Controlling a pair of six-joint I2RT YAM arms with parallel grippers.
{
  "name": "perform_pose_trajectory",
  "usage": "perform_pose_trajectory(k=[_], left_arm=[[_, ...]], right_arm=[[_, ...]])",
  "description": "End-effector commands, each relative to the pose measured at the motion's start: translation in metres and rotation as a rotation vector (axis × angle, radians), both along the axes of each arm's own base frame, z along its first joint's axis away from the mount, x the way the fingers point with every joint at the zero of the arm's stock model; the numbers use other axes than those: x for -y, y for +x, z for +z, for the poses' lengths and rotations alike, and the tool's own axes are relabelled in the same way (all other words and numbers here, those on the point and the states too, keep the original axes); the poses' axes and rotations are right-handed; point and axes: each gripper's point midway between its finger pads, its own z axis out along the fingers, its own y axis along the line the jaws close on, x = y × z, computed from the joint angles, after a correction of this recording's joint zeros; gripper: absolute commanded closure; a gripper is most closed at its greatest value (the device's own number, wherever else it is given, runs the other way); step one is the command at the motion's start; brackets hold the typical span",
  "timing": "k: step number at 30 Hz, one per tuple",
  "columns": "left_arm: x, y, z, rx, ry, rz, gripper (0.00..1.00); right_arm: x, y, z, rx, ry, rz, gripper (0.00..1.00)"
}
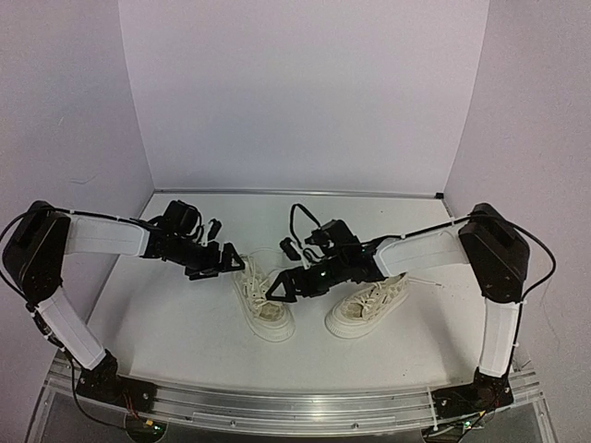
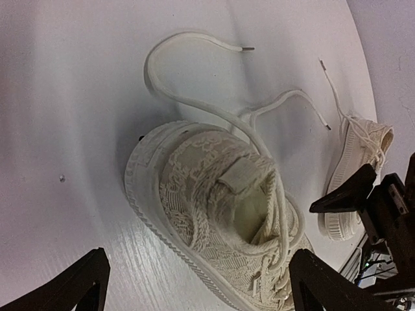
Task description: Tie the shoes
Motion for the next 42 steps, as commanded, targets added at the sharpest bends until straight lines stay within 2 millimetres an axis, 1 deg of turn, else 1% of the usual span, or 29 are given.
perform_pose_trajectory(k=[1,2,4,6,8,11,14,16,17,18,19,21,22,24,25,27,30,32,37,40,42], left_arm=[[0.025,0.023,0.024,0.064,-0.103,-0.032,0.00],[0.027,0.025,0.025,0.067,-0.108,-0.038,0.01],[0.030,0.027,0.026,0.070,-0.113,-0.046,0.00],[0.031,0.029,0.028,0.075,-0.114,-0.051,0.00],[0.032,0.031,0.031,0.082,-0.113,-0.055,0.00],[0.032,0.030,0.035,0.090,-0.111,-0.063,0.00],[0.026,0.029,0.040,0.107,-0.075,-0.064,0.00],[0.014,0.034,0.055,0.169,-0.007,-0.041,0.01],[0.009,0.038,0.067,0.209,0.033,-0.037,0.01],[0.004,0.043,0.080,0.252,0.067,-0.033,0.01],[0.004,0.048,0.091,0.280,0.094,-0.047,0.01],[0.004,0.057,0.108,0.321,0.156,-0.088,0.01],[0.005,0.064,0.112,0.330,0.198,-0.107,0.01],[0.010,0.076,0.115,0.334,0.264,-0.148,0.00],[0.015,0.081,0.108,0.318,0.294,-0.176,0.00],[0.027,0.090,0.102,0.320,0.335,-0.226,0.01],[0.045,0.105,0.087,0.334,0.369,-0.296,0.01],[0.060,0.112,0.080,0.341,0.384,-0.349,0.01],[0.084,0.126,0.037,0.338,0.518,-0.466,0.01],[0.093,0.135,0.016,0.324,0.547,-0.502,0.02],[0.099,0.137,0.001,0.321,0.571,-0.540,0.04]], right_arm=[[-0.036,-0.017,0.007,-0.009,0.073,0.057,0.02],[-0.041,-0.022,0.000,-0.022,0.071,0.068,0.02],[-0.051,-0.037,-0.005,-0.038,0.077,0.099,0.02],[-0.058,-0.048,-0.008,-0.045,0.082,0.118,0.02],[-0.062,-0.057,-0.006,-0.050,0.088,0.129,0.02],[-0.059,-0.060,-0.001,-0.040,0.090,0.112,0.02],[-0.049,-0.059,0.009,-0.010,0.085,0.082,0.02],[-0.039,-0.059,0.024,0.024,0.094,0.057,0.02],[-0.032,-0.058,0.038,0.050,0.107,0.040,0.02],[-0.025,-0.058,0.047,0.072,0.112,0.019,0.02],[-0.017,-0.056,0.056,0.096,0.118,-0.004,0.02],[0.002,-0.053,0.085,0.150,0.150,-0.052,0.02],[0.013,-0.050,0.097,0.173,0.160,-0.079,0.02],[0.036,-0.043,0.111,0.208,0.157,-0.135,0.02],[0.048,-0.040,0.118,0.227,0.153,-0.163,0.02],[0.068,-0.036,0.127,0.257,0.142,-0.207,0.02],[0.093,-0.035,0.129,0.265,0.127,-0.251,0.02],[0.106,-0.036,0.132,0.267,0.128,-0.276,0.02],[0.125,-0.043,0.132,0.265,0.131,-0.312,0.02],[0.131,-0.045,0.129,0.258,0.128,-0.325,0.02],[0.132,-0.045,0.127,0.255,0.124,-0.328,0.02]])
